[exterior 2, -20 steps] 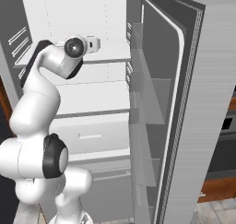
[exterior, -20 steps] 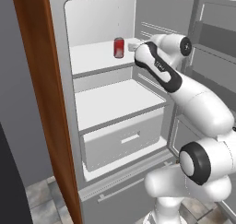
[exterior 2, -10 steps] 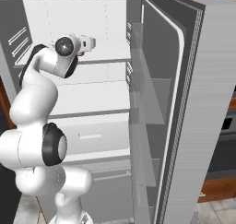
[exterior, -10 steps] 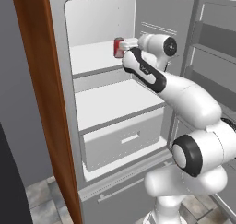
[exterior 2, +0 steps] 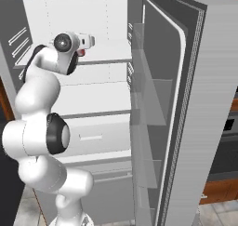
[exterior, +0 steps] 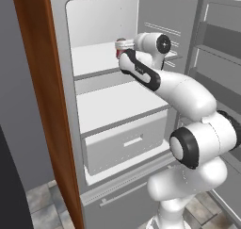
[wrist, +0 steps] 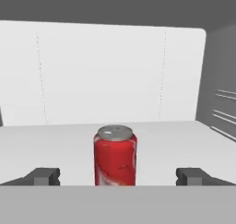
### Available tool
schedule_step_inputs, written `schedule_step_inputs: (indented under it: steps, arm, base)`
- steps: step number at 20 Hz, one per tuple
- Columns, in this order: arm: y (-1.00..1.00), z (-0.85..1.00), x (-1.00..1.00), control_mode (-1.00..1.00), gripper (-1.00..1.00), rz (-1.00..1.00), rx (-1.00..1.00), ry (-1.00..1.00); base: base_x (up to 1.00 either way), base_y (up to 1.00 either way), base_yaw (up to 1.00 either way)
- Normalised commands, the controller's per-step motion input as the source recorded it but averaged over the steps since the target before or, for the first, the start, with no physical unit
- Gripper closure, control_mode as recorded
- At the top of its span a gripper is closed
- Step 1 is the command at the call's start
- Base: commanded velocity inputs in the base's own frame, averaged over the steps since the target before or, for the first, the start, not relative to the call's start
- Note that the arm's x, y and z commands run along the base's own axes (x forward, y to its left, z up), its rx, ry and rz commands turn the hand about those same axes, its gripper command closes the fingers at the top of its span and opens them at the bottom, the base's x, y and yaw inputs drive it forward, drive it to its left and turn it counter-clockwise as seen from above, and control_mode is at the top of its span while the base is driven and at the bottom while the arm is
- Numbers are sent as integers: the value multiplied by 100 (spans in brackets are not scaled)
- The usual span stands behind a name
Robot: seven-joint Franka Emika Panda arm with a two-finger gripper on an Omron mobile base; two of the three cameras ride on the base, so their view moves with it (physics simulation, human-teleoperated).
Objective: Open the fridge, grab two sodas, and place both sodas inside the bowl with ice on the dining counter.
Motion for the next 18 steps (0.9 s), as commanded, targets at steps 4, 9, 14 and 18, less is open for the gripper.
schedule_step_inputs:
  steps: [4, 9, 14, 18]
  arm:
    - [0, -7, 26, -100, -100, 0, -1, 1]
    - [0, -6, 23, -100, -100, 0, -1, 2]
    - [0, -4, 19, -100, -100, 0, 0, 1]
    - [4, -1, 18, -100, -100, 0, 0, 2]
  base:
    - [0, 0, 0]
    - [0, 0, 0]
    - [0, 0, 0]
    - [0, 0, 0]
